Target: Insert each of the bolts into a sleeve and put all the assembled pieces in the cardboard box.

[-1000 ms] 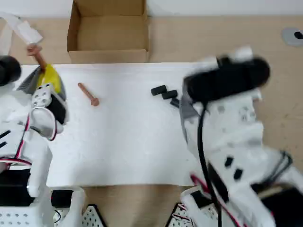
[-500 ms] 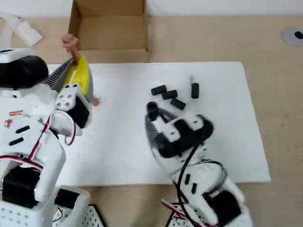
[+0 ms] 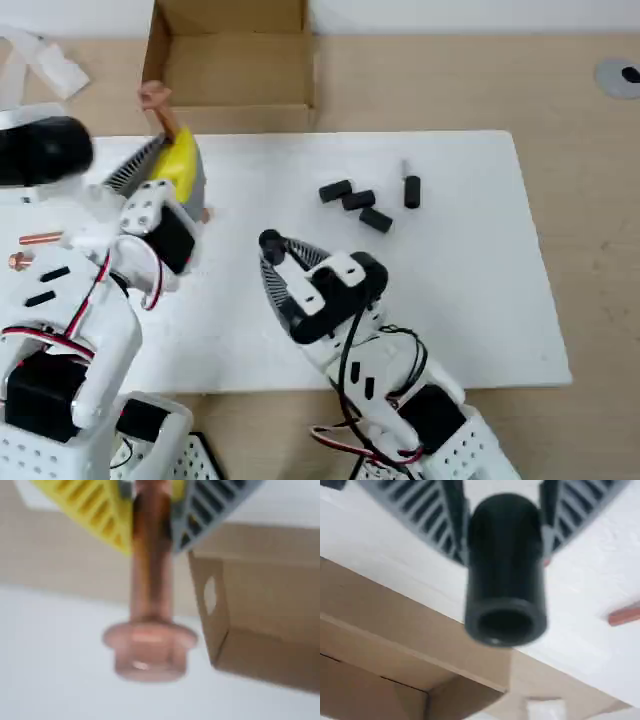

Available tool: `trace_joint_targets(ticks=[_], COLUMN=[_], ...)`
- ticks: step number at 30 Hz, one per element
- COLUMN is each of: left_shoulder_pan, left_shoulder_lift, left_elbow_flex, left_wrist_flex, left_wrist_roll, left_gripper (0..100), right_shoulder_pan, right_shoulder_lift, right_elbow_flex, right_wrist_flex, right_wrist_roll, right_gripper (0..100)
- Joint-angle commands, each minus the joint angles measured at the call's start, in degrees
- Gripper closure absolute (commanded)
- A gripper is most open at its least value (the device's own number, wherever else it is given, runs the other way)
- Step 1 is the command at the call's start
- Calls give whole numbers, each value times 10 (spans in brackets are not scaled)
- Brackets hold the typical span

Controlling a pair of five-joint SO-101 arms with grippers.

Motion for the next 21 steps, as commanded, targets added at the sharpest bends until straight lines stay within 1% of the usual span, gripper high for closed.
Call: trace_joint_targets(ticks=[1,4,8,13,17,21], left_shoulder_pan=[47,93,119,120,120,121], left_shoulder_lift=[-7,-7,-7,-7,-7,-7], left_elbow_flex=[-11,-11,-8,1,3,7], left_wrist_flex=[24,26,26,52,92,97], left_wrist_roll=[-33,-55,-64,-64,-61,-43], left_gripper=[994,994,994,994,994,994], right_shoulder_pan=[-30,-44,-44,-43,-43,-43], right_shoulder_lift=[-86,-84,-85,-82,-81,-81], right_elbow_flex=[4,6,3,-4,-13,-13], right_wrist_flex=[-32,-38,-36,-35,-34,-34], right_wrist_roll=[4,4,4,4,2,0], right_gripper=[989,989,989,989,989,989])
